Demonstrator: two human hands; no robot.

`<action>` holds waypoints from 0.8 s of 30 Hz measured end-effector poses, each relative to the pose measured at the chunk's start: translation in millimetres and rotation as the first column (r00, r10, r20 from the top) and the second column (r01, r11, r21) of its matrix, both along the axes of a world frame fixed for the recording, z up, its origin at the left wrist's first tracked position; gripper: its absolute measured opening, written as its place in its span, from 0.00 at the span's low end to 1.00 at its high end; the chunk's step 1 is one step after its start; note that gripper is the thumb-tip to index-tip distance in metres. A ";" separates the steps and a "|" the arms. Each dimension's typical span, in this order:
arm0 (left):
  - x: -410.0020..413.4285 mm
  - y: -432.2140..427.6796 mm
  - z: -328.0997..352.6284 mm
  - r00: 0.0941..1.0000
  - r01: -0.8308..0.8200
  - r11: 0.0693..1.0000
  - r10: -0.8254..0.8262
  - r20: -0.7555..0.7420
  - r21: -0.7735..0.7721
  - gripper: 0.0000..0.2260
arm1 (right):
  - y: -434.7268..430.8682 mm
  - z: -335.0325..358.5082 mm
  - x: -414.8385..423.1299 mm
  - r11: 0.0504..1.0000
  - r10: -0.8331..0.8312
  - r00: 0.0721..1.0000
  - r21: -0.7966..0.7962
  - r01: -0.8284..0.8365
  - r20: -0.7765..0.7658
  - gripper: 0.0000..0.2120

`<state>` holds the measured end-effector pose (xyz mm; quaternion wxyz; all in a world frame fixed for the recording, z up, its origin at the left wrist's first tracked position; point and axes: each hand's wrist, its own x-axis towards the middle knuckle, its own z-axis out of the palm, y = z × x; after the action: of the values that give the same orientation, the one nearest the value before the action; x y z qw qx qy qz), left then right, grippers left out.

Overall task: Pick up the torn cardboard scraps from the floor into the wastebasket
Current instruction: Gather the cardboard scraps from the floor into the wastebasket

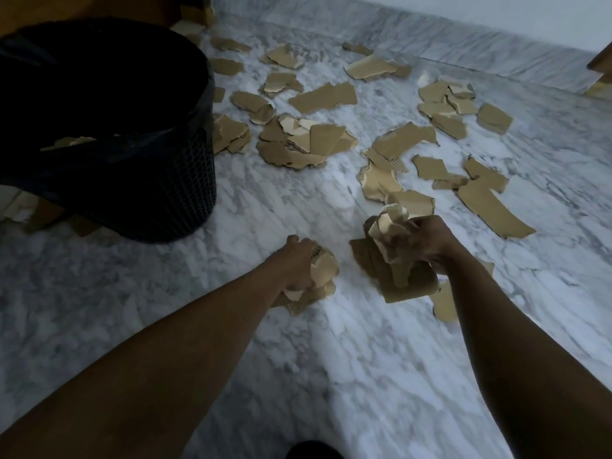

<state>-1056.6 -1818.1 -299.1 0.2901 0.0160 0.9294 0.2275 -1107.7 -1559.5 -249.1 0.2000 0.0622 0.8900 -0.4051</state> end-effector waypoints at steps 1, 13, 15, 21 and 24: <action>-0.3 1.5 -3.5 1.000 0.003 0.999 -0.003 -0.006 -0.038 0.38 | 14.2 0.0 -2.6 0.999 -0.052 0.998 0.008 0.052 0.022 0.24; -6.6 3.9 -10.8 0.997 -0.062 0.990 0.057 -0.049 -0.123 0.40 | 132.3 -50.2 54.8 0.837 -0.510 0.841 0.331 0.436 0.182 0.28; -6.1 4.3 -10.2 0.997 -0.070 0.989 0.064 -0.052 -0.127 0.40 | 122.7 -58.3 57.2 0.842 -0.491 0.852 0.351 0.409 0.184 0.32; -2.4 3.2 -7.9 0.993 -0.103 0.989 0.096 -0.068 -0.102 0.38 | 55.0 -53.2 52.0 0.937 -0.237 0.942 0.311 0.158 0.236 0.37; 1.2 -0.5 -7.4 0.986 -0.150 0.986 0.144 -0.079 -0.071 0.35 | 27.9 -29.5 47.1 0.986 -0.028 0.988 0.168 0.002 0.153 0.12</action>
<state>-1055.4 -1818.6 -306.5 0.2385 -0.0555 0.9461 0.2119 -1060.6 -1531.7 -278.6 0.2596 0.1169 0.9022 -0.3242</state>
